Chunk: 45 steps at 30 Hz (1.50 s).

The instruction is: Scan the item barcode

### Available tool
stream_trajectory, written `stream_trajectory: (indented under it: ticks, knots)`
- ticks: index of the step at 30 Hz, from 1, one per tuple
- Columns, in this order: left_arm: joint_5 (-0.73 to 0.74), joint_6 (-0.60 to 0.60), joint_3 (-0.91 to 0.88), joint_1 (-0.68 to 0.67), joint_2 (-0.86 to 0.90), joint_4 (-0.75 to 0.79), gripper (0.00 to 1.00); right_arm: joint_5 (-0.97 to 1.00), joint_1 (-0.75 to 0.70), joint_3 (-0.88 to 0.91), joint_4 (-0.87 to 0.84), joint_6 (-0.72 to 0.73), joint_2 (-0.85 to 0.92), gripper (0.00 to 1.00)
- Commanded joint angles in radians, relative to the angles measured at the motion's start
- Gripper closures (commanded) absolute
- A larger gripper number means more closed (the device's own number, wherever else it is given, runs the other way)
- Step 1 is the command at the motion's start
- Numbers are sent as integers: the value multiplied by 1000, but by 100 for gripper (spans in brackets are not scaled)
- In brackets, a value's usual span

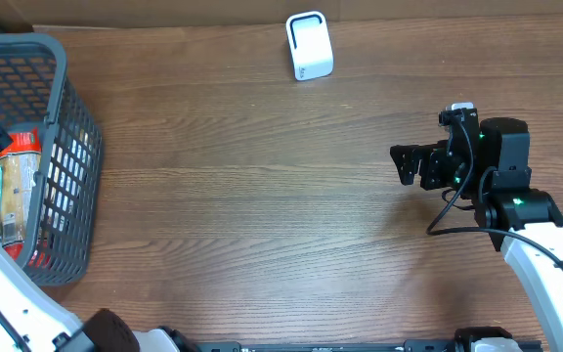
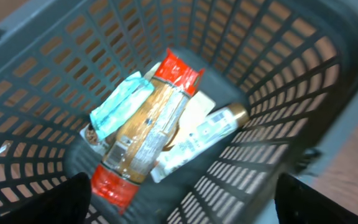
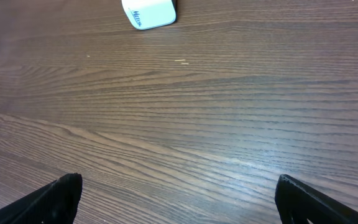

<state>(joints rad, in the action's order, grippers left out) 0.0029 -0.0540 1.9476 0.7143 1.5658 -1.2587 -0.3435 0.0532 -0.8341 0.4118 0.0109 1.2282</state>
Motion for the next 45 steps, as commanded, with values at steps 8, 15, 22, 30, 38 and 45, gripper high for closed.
stream_trajectory:
  ticks: [8,15,22,30,38,45]
  knots:
    - [-76,111,-85,66,69,-6,0,-6,5,-24,-6,-5,3,0]
    - [-138,190,-325,66,97,193,0,-6,5,-24,-6,-5,3,0]
    - [-56,384,-468,64,190,417,0,-6,5,-24,-6,-5,3,0]
    - [-55,383,-470,64,379,445,0,-6,5,-24,-6,-5,3,0]
    - [-62,359,-471,71,488,456,3,-6,5,-24,-6,-5,3,0]
    - [-221,240,-465,71,499,443,21,-6,5,-24,-6,-5,3,0]
